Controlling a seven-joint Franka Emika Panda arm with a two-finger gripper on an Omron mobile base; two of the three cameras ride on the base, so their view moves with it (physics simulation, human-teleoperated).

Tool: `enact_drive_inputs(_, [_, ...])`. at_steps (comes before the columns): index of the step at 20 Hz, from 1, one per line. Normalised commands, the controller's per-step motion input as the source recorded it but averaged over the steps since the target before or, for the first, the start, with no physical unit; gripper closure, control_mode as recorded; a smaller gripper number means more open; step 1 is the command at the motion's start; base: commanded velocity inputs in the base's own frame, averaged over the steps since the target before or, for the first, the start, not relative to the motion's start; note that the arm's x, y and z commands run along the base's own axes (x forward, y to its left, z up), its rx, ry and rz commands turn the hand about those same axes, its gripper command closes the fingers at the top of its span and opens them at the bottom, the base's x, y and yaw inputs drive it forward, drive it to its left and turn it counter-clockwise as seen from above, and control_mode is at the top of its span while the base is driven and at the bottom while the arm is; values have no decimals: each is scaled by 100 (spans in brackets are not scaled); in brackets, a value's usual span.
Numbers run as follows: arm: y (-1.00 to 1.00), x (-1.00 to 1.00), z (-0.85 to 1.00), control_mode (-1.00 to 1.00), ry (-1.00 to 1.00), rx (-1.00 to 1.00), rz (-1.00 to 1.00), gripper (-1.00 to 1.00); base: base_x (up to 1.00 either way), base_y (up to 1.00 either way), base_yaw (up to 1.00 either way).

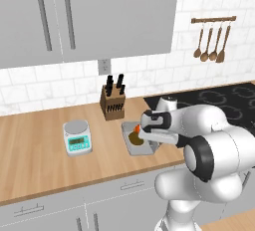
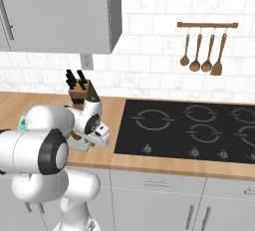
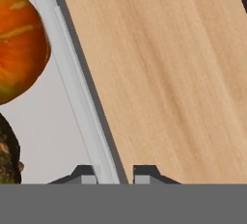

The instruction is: Take the meat container that has the shrimp and place it on the second highest rack of the freezer. Then take the vegetable container that has the avocado and squash and place it on the highest rack of the freezer.

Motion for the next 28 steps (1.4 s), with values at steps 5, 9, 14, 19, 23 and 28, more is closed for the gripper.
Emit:
enact_drive_inputs(5, [0,-26,34,-100,1,0,0,100,0,0,0])
enact_drive_inputs(9, [0,-36,58,-100,0,0,0,100,0,0,0])
enact_drive_inputs(14, [-22,-36,80,-100,1,-7,0,100,0,0,0])
enact_drive_inputs(19, [-44,-49,91,-100,0,-22,0,100,0,0,0])
enact_drive_inputs(23, [-9,-71,93,-100,0,-20,2,100,0,0,0])
enact_drive_inputs(28, [-10,-100,29,-100,-6,3,0,100,0,0,0])
